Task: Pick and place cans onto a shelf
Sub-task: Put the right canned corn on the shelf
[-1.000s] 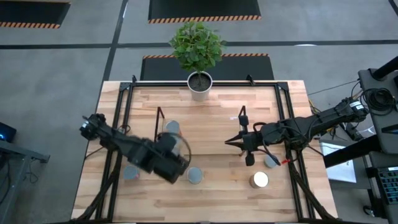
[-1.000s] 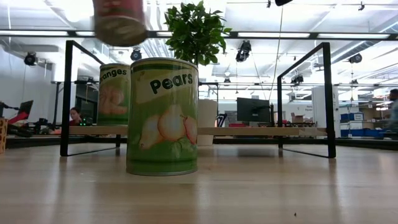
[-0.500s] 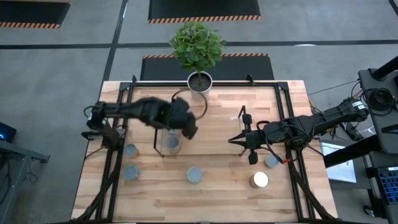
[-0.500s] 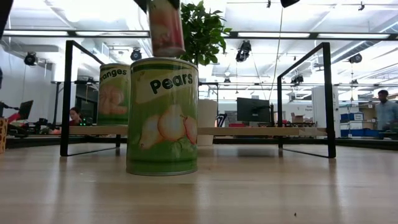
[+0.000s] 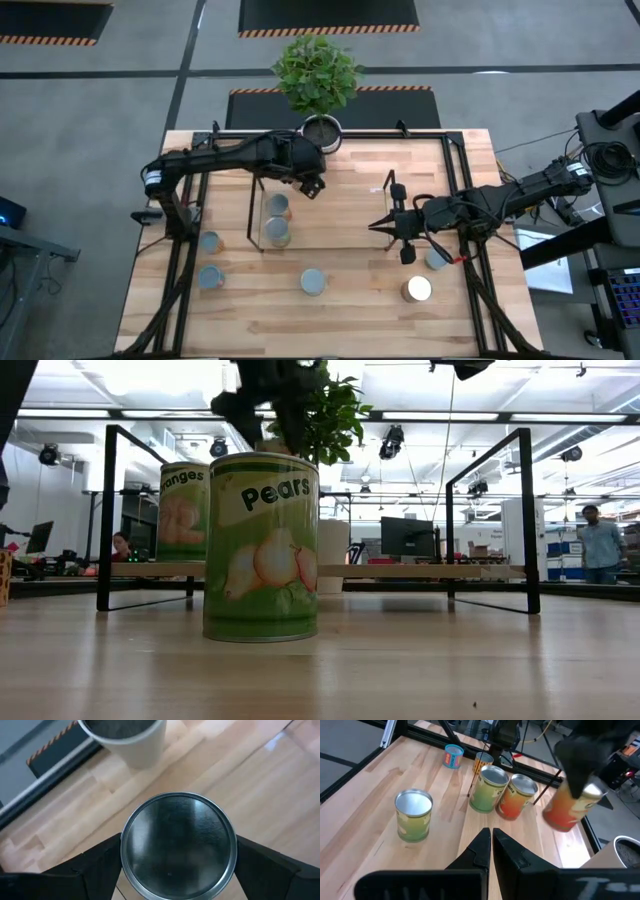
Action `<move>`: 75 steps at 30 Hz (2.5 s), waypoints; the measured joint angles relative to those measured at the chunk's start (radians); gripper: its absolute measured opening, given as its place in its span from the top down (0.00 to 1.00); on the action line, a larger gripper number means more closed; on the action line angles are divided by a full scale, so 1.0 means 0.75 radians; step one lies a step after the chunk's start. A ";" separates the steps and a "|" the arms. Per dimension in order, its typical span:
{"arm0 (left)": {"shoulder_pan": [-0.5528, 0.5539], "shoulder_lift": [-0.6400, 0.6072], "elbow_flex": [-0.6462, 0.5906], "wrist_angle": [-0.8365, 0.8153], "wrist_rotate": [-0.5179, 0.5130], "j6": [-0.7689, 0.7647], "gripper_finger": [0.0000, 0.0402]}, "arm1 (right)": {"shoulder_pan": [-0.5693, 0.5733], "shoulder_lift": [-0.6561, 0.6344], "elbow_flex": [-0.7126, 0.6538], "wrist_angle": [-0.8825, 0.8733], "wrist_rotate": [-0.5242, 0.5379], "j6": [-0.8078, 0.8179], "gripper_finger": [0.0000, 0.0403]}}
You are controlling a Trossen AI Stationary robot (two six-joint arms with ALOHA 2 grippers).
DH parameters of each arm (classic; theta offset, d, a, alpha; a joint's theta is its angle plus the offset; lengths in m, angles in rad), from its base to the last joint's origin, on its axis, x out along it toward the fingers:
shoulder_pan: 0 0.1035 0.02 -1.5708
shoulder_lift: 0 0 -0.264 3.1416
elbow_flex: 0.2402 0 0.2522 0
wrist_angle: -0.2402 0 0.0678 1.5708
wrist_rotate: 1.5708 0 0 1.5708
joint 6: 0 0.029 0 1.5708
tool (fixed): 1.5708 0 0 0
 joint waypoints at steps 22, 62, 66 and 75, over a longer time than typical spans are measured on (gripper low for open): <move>0.007 -0.001 -0.298 0.137 0.012 -0.054 0.20 | 0.000 0.000 -0.005 0.002 0.000 0.003 0.98; -0.019 -0.001 -0.392 0.282 0.031 -0.174 0.19 | 0.000 0.000 -0.005 0.000 0.001 -0.001 0.98; -0.021 -0.001 -0.392 0.288 0.031 -0.174 0.19 | 0.000 0.000 -0.005 0.000 0.001 -0.001 0.98; -0.024 -0.001 -0.392 0.297 0.031 -0.174 0.19 | 0.000 0.000 -0.005 0.000 0.001 -0.002 0.98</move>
